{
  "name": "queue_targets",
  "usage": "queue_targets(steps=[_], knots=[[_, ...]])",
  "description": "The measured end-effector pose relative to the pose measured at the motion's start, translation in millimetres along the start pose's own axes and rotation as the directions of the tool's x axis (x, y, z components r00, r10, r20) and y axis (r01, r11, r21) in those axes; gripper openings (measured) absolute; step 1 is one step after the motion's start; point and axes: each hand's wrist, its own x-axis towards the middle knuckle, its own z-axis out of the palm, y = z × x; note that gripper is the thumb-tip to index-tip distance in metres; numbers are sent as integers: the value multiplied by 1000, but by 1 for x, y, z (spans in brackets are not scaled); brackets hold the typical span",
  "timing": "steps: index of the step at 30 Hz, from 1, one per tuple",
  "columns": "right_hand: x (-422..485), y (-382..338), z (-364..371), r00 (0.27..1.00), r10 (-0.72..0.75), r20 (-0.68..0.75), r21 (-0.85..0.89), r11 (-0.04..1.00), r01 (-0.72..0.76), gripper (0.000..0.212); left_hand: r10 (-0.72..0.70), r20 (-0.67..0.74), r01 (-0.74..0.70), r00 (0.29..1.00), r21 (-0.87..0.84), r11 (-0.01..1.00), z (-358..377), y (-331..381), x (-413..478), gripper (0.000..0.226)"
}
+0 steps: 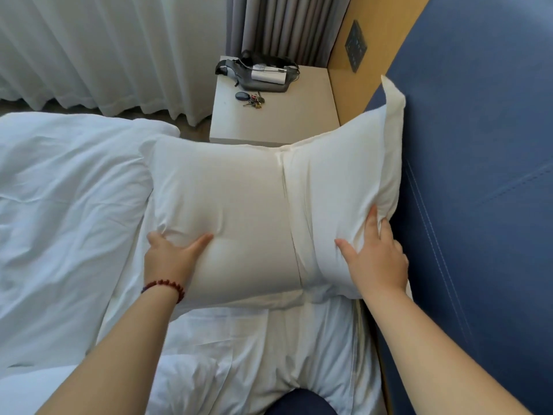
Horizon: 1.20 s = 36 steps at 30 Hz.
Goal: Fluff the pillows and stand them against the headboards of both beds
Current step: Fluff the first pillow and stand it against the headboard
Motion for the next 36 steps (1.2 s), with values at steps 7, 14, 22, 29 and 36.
queue_targets(steps=[7,14,22,29,36], knots=[[30,5,-34,999,-38,26,72,997,36,80,-28,87,20,996,94,995,-19,8,23,108],[17,4,-29,995,-1,99,-6,1000,2,85,-200,146,141,969,337,931,-28,-7,35,112],[9,17,-20,995,53,86,1,999,-54,104,346,434,-538,832,477,695,59,26,-18,71],[12,20,-10,1000,0,25,-29,1000,1,111,343,557,-289,756,-186,939,136,88,-52,35],[19,24,-20,996,-16,91,55,998,11,112,-34,600,379,799,-458,804,169,86,-50,70]])
